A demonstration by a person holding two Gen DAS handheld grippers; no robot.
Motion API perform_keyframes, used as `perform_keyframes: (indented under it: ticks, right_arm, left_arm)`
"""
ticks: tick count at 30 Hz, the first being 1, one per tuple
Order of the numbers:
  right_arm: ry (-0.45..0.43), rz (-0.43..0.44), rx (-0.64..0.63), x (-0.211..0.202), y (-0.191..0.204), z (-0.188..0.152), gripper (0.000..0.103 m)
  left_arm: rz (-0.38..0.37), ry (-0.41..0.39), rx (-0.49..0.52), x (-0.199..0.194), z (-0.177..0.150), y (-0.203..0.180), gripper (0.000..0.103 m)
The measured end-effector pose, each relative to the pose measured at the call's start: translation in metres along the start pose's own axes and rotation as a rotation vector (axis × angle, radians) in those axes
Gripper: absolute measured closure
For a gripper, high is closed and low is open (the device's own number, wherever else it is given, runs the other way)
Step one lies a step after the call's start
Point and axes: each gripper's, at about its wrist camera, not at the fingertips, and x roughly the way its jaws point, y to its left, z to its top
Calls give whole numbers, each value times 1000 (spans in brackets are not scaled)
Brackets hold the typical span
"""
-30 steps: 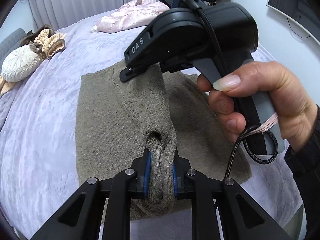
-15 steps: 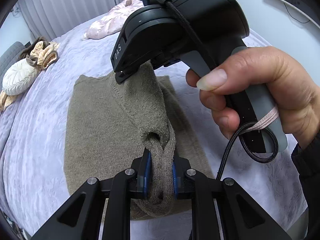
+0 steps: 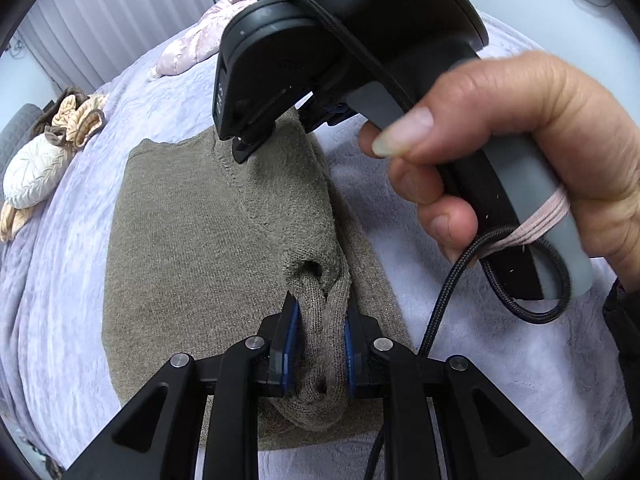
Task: Fold small clothes
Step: 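Lower the folded side onto the sweater and open both tools, then withdraw both open tools and move them to the sweater's folded edge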
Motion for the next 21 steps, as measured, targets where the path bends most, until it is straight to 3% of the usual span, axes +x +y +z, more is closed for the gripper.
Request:
perform_keyframes:
  ticks: [1,3,4,5,6,8,12,18,21]
  right_arm:
    - [8,6,18,1,-2,0,87]
    - [14,16,49,-1,-5,0,79]
    - [14,0,53,-4,-4,-2,72]
    - [12,-18,54,-9,-4,-4,57]
    - [0,-13,60,-15,-4,-7,51]
    - [-49,-34,77,-36,-4,-17,44]
    - [-156,-80,58,-86,9,-49,44]
    - [-200,-88,39,-111,48,-112,44]
    - [-189,-75,47,-102,62,-141,44]
  left_arm:
    - [1,3,6,-1,-1,0,69]
    - [-58,13,-16,-5,-3,2,26]
    - [-67,12,-34,-8,-4,3,23]
    - [-81,3,-48,-13,-7,7,23]
    - [-106,-2,-50,-18,-10,11,23]
    - [-180,-5,-33,-31,-21,21,23]
    - [-347,-68,-92,-59,-48,70,23]
    - [-366,-113,-332,-51,-58,163,23]
    - [-320,-106,-362,-40,-60,179,23]
